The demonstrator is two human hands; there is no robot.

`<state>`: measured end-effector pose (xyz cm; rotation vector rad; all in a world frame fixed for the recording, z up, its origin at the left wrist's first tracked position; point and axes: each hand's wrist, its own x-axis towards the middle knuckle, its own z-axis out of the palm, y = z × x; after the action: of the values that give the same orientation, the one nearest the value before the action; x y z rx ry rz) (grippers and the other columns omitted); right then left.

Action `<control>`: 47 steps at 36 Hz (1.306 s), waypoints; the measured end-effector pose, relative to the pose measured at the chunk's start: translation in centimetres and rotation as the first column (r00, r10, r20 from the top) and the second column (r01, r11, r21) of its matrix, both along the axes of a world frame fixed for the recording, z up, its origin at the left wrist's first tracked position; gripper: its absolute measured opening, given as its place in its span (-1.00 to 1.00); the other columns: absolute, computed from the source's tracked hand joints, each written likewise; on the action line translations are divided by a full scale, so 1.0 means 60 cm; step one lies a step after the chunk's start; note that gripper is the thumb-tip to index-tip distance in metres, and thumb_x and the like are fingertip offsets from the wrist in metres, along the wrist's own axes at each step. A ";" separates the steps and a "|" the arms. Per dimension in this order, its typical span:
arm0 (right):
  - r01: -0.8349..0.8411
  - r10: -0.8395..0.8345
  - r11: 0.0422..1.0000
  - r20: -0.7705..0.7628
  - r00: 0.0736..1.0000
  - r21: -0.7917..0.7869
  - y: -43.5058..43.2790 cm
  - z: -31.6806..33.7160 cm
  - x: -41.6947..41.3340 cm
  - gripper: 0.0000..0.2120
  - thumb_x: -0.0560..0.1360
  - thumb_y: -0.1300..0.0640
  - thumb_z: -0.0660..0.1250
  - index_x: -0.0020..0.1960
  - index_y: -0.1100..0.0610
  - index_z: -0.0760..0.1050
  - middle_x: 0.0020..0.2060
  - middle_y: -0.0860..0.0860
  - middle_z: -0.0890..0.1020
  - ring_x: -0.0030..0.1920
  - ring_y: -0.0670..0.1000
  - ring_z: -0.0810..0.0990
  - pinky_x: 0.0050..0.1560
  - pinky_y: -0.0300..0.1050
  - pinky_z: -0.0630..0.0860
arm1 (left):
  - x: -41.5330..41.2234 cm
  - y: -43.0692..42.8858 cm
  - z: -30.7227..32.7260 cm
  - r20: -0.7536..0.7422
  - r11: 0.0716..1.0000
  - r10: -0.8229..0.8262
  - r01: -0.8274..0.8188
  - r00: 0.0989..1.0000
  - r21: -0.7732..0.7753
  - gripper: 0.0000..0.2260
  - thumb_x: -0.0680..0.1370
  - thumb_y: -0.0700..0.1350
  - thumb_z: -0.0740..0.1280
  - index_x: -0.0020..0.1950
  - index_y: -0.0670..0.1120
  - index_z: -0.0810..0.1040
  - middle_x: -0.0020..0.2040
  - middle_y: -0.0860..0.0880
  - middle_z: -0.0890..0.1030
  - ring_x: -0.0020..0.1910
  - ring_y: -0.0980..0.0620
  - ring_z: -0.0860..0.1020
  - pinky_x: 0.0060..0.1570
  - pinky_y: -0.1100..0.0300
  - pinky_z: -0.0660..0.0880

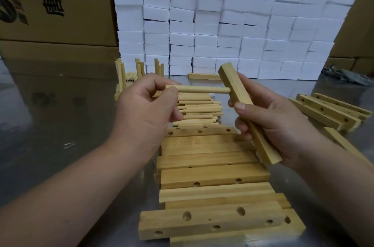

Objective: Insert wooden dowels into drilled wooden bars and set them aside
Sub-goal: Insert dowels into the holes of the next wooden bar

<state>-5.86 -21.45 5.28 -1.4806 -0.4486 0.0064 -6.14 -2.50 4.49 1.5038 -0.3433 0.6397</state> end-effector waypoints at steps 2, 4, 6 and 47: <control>0.039 -0.039 0.999 0.001 0.999 -0.014 -0.001 -0.002 0.002 -0.56 0.36 0.14 0.34 0.19 -0.20 0.51 -0.26 -0.05 0.56 -0.44 -0.09 0.47 -0.47 -0.25 0.44 | 0.001 0.003 0.000 0.003 1.000 -0.001 0.001 1.000 -0.017 -0.80 0.49 -0.25 0.23 -0.22 -0.02 0.57 -0.46 0.01 0.56 -0.46 0.12 0.54 -0.42 0.33 0.48; 0.059 -0.059 0.998 -0.010 0.998 -0.008 -0.003 -0.003 0.006 -0.59 0.52 0.24 0.21 0.13 -0.24 0.53 -0.18 -0.03 0.61 -0.42 -0.08 0.49 -0.43 -0.23 0.45 | 0.003 0.004 0.000 -0.003 0.999 -0.019 0.019 1.000 -0.040 -0.80 0.52 -0.27 0.21 -0.20 -0.06 0.56 -0.49 -0.01 0.55 -0.47 0.11 0.55 -0.41 0.31 0.49; 0.085 -0.086 0.996 0.000 0.996 -0.035 -0.007 -0.005 0.008 -0.51 0.53 0.30 0.14 0.11 -0.29 0.52 -0.03 -0.02 0.65 -0.38 -0.09 0.53 -0.35 -0.23 0.47 | 0.006 0.005 -0.002 -0.007 0.997 -0.033 0.032 0.999 -0.066 -0.80 0.52 -0.28 0.21 -0.21 -0.07 0.55 -0.48 -0.02 0.56 -0.47 0.10 0.56 -0.42 0.31 0.49; 0.100 -0.049 0.931 0.151 0.987 -0.351 0.000 0.003 -0.009 -0.57 0.36 -0.04 0.15 0.14 -0.44 0.44 -0.34 -0.07 0.52 -0.31 -0.05 0.39 -0.15 -0.10 0.32 | 0.004 0.014 -0.014 0.218 0.721 0.184 -0.283 0.958 0.632 -0.72 0.55 0.05 0.16 0.16 0.07 0.57 -0.38 0.18 0.45 -0.30 0.25 0.44 -0.41 0.31 0.22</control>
<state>-6.40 -21.43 5.44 -1.8653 -0.5234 -0.0803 -5.87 -1.64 3.62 2.2194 -0.5300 0.8865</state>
